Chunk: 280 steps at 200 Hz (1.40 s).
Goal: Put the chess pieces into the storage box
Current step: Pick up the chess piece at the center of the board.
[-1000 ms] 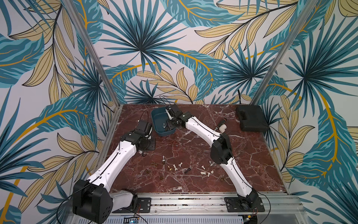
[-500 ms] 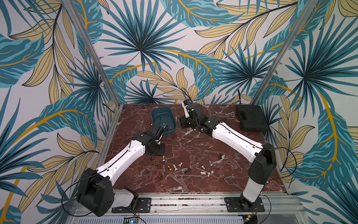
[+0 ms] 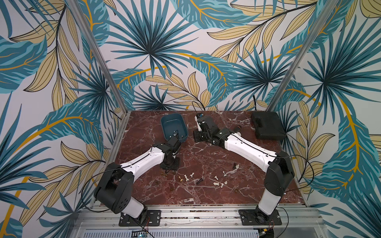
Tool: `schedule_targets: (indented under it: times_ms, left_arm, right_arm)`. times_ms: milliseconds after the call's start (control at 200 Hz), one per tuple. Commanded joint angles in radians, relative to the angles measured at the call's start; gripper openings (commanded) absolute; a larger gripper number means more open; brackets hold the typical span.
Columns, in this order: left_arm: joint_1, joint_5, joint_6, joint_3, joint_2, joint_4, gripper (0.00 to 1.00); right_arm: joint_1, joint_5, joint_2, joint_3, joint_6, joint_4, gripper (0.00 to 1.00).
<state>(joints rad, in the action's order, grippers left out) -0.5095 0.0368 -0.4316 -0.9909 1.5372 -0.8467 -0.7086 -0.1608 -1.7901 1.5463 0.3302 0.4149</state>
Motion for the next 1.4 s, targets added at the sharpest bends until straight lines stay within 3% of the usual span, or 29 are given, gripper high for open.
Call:
schedule_targets:
  times_ms: [0,265,551,1132,1267,1397]
  left_arm:
    - [-0.002,-0.03,0.002,-0.026,0.039,0.06,0.43]
    - [-0.002,0.02,0.006,-0.024,0.152,0.097,0.42]
    - [-0.002,0.012,0.016,-0.052,0.179,0.115,0.22]
    - [-0.002,-0.027,0.024,-0.066,0.166,0.113,0.11]
    - [0.0,-0.033,0.03,-0.06,0.189,0.122,0.11]
    - [0.002,-0.019,0.025,-0.048,0.202,0.139,0.11]
  right_arm:
    - [-0.005,-0.009,0.041,-0.023,0.009,-0.012,0.31]
    - [-0.005,-0.031,0.053,-0.034,-0.002,0.001,0.31]
    - [-0.005,-0.031,0.051,-0.04,0.0,0.005,0.31]
    - [-0.005,-0.033,0.041,-0.035,0.001,0.004,0.31]
    - [-0.006,0.02,0.045,-0.045,0.016,0.02,0.31]
    - [-0.04,0.14,0.099,-0.162,0.022,-0.054,0.29]
